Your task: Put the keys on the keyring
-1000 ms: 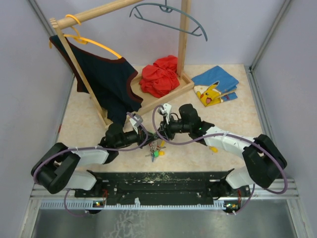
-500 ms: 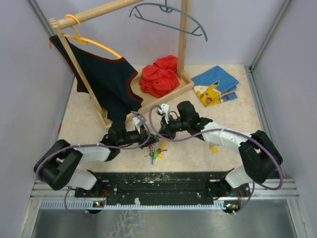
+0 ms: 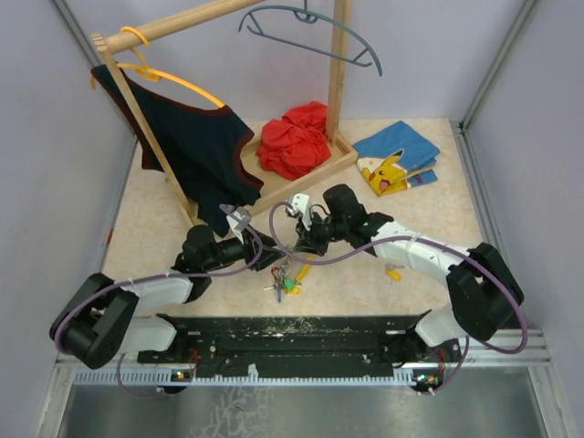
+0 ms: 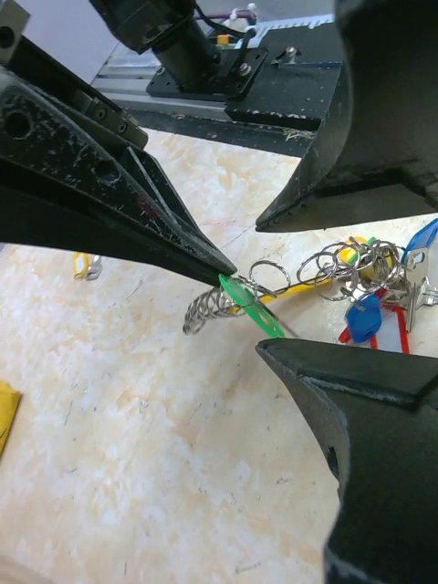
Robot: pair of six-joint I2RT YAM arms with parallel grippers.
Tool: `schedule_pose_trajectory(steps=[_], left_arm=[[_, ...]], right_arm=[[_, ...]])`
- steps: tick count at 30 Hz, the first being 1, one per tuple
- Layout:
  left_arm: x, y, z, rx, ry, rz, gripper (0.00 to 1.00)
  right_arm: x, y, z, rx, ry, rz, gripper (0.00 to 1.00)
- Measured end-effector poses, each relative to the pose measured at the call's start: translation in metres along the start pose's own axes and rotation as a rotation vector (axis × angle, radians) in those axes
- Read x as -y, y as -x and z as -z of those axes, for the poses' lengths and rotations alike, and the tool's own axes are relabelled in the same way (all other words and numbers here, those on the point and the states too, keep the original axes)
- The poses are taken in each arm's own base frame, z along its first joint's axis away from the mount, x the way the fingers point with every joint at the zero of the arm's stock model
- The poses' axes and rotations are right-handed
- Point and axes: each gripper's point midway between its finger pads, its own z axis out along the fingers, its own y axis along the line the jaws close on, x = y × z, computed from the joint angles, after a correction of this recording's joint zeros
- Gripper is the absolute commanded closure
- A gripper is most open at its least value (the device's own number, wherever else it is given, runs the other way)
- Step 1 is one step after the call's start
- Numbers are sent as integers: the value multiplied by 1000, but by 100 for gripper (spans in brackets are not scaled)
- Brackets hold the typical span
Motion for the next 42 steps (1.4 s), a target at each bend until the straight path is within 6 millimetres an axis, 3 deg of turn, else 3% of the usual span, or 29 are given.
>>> schedule_pose_trajectory(steps=[8,18,21,26,28,37,42], left_arm=[[-5,13,5,50,38,-21,42],[-15,-5,1,-4,38,-22,45],[-18,-6,-2,-17,32,-20,43],[-35,-8,2,-49,126,18,42],[-41,-11,6,-70,176,42,42],[-52,-38,17,-155,295,198,46],[-55,-56,18,-203,312,267,47]], right_arm=[[-2,6,5,-64,-14,65,100],[-6,19,2,-90,-6,132,100],[-3,13,0,-112,-17,120,100],[11,3,0,-154,-113,32,74],[16,1,-2,-160,-150,-16,69],[35,-31,-39,-251,-250,-287,69],[44,-40,-54,-275,-288,-375,69]])
